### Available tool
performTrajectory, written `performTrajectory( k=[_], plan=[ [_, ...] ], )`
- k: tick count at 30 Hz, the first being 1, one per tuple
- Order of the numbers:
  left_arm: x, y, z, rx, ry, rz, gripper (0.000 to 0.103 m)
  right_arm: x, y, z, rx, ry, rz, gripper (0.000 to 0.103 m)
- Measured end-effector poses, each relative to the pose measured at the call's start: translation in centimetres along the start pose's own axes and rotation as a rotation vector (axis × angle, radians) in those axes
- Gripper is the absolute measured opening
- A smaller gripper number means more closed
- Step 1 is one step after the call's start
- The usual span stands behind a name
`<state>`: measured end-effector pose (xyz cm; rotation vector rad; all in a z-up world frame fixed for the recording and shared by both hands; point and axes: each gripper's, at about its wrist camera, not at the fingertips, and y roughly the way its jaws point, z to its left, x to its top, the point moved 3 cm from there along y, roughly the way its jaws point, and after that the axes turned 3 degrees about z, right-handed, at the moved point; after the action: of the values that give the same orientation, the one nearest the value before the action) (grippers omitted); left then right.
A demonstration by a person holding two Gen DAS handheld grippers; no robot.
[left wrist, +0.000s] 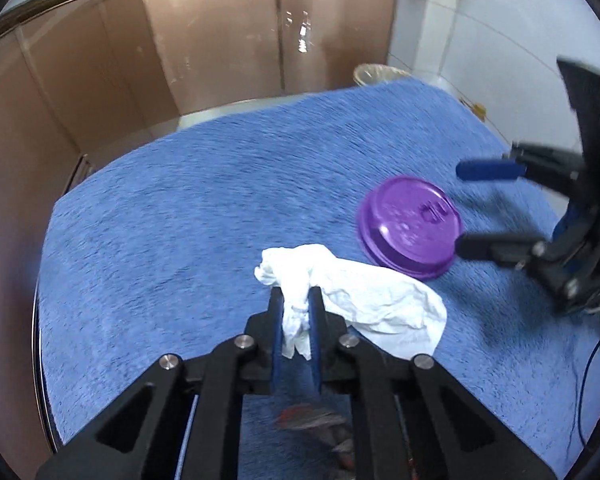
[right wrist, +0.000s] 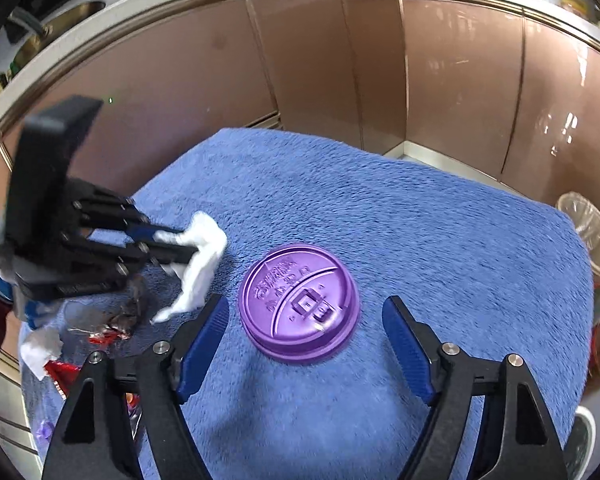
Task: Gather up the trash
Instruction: 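Grasp the white tissue with the left tool while the right tool grasps the purple lid, then carry the tissue with the left tool while the right tool carries the purple lid to the bin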
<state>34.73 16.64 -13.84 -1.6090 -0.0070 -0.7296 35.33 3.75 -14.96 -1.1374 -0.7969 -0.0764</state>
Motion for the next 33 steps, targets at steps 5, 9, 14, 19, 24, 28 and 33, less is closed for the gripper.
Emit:
performTrajectory(
  k=[5,9,14,19,24,28,33],
  plan=[
    [0.0,-1.3,2.0,0.000,-0.080,-0.045,0.010,0.6,2.0,1.0,-0.012,-0.045,0.021,0.082],
    [-0.5,-2.1,2.8,0.003,-0.119,-0.066,0.010,0.9,3.5,1.7,-0.052,-0.074,0.029,0.082],
    [-0.4,-2.2,3.2,0.009,-0.143,-0.069,0.010,1.3,4.5,1.9,-0.107,-0.080,0.036,0.077],
    [-0.6,-2.4,2.8,0.014,-0.157,-0.069,0.010,1.4,4.7,2.2,-0.127,-0.101,0.036,0.076],
    [-0.9,-4.0,2.3,0.026,-0.168,-0.080,0.010,1.3,3.4,2.8,-0.133,-0.120,0.005,0.072],
    [-0.8,-5.6,1.6,0.042,-0.167,-0.093,0.010,1.3,1.1,2.7,-0.102,-0.094,-0.034,0.072],
    [0.0,-7.7,-0.1,0.050,-0.147,-0.116,0.010,0.2,-3.5,2.4,-0.079,-0.076,-0.093,0.072]
  ],
)
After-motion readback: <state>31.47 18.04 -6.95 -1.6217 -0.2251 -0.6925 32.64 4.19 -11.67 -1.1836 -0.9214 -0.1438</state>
